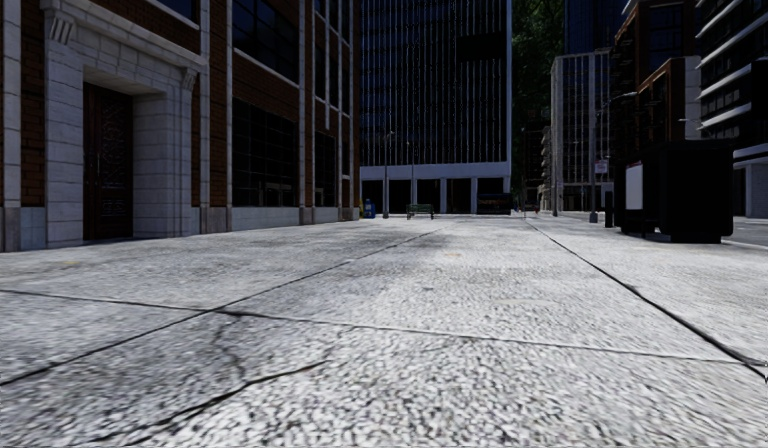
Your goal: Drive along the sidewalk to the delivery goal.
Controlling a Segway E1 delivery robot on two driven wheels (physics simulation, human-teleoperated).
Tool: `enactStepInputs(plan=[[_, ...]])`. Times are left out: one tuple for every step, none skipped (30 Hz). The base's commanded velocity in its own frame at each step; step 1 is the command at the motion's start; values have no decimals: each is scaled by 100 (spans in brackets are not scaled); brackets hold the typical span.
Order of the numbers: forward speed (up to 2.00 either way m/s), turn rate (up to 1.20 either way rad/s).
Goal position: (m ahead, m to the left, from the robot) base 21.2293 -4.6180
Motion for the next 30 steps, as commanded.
enactStepInputs(plan=[[200, 0], [200, 0], [200, 0], [200, 0], [200, 0], [200, 0], [200, 0], [200, 0], [200, 0], [200, 0], [200, 0], [200, 0], [200, 0], [200, 0], [200, 0], [200, 0], [200, 0], [200, 0], [200, 0], [200, 0], [200, 0], [200, 0], [200, 0], [200, 0], [200, 0], [200, 0], [200, 0], [200, 0], [200, 0], [200, 0]])
